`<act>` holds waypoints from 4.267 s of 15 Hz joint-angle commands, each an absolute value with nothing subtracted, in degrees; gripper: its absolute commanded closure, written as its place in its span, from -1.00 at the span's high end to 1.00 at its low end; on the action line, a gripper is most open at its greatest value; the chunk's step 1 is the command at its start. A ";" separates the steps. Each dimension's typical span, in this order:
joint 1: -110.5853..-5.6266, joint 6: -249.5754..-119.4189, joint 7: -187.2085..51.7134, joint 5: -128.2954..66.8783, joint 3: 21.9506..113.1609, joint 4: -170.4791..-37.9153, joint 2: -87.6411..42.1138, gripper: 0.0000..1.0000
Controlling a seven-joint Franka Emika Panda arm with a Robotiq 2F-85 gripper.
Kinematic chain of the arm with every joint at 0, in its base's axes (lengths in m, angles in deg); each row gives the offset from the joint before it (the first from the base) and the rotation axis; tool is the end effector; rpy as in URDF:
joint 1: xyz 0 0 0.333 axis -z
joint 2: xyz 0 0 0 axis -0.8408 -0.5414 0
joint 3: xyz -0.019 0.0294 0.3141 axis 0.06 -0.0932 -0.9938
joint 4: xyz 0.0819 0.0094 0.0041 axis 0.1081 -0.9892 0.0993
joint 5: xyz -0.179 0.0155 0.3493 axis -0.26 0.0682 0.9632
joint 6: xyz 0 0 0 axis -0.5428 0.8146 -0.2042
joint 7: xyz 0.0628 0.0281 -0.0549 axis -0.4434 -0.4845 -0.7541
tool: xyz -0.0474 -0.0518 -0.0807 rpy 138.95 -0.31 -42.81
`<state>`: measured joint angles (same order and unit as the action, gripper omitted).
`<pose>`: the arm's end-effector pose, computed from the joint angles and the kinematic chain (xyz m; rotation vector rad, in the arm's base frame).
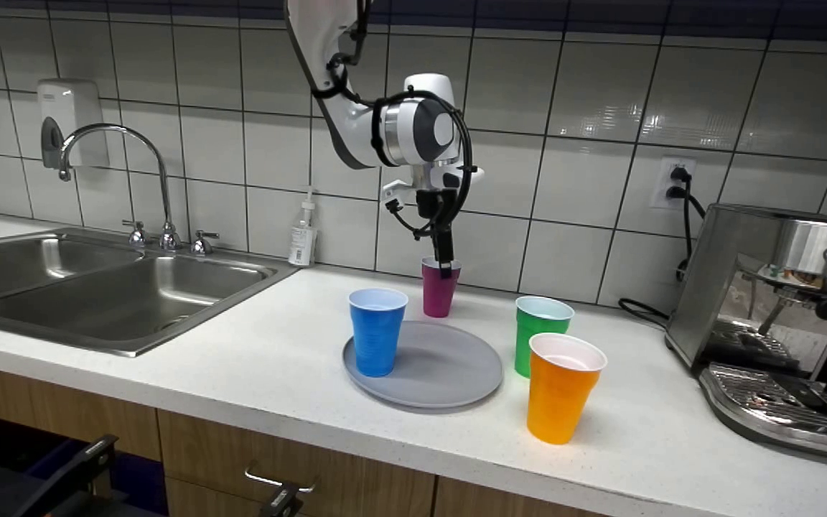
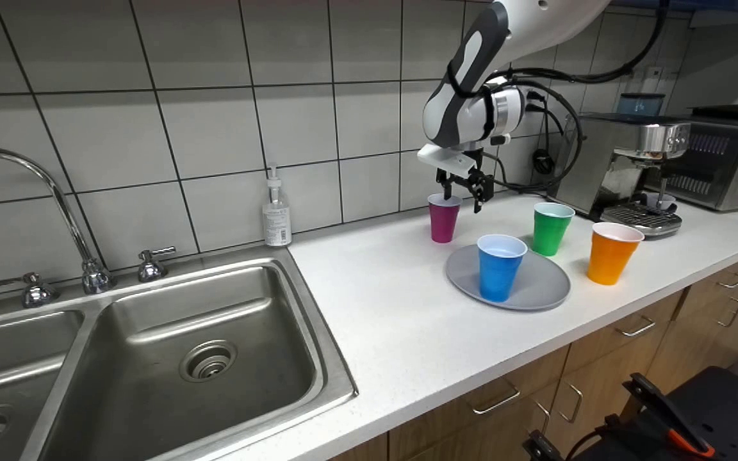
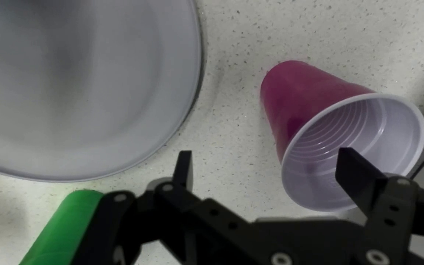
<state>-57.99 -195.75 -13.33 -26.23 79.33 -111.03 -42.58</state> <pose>0.6706 -0.1576 0.2470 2.4922 -1.7886 0.3696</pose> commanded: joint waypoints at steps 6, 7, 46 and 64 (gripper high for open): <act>-56.01 -190.13 -13.04 -24.56 78.16 -103.25 -47.46 1.00; -55.92 -189.89 -13.04 -24.52 78.14 -102.84 -47.82 1.00; -56.24 -191.61 -14.53 -26.32 79.02 -115.14 -36.44 -0.98; -56.53 -195.76 -14.92 -34.68 80.31 -133.13 -24.66 -0.98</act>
